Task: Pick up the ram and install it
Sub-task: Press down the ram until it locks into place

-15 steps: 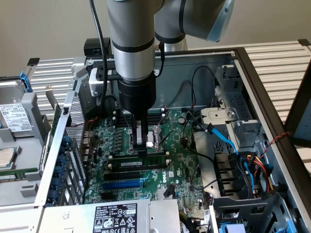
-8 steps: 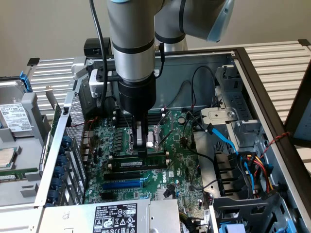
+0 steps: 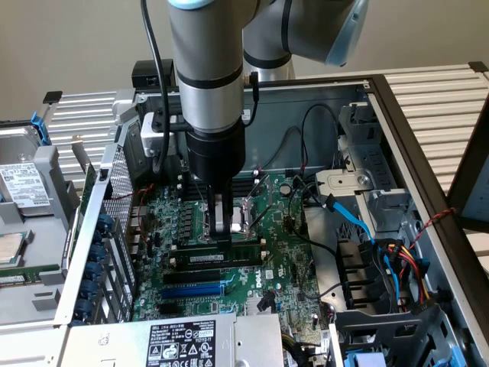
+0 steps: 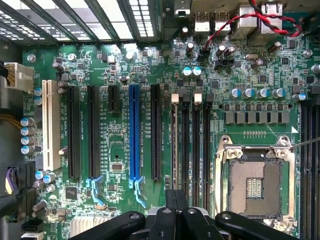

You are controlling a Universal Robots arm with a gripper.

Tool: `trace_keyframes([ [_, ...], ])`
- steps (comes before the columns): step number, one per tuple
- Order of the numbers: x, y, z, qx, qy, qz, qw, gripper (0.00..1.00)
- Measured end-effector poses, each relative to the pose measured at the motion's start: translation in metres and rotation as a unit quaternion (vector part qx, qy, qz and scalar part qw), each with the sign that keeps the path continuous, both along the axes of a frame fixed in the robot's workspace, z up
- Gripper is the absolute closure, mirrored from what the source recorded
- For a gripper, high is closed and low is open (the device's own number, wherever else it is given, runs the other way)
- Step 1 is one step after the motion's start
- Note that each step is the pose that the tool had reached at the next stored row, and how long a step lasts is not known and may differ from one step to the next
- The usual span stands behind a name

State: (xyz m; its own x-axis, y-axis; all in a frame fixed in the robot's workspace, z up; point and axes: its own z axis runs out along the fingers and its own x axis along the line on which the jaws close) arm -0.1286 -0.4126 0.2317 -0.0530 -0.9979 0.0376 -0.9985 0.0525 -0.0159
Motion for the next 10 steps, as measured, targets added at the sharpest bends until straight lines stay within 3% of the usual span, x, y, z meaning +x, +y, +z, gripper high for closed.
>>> trace_keyframes([
  [10, 0.0, -0.0001, -0.0014, 0.0, 0.0, 0.0, 1.0, 0.89],
])
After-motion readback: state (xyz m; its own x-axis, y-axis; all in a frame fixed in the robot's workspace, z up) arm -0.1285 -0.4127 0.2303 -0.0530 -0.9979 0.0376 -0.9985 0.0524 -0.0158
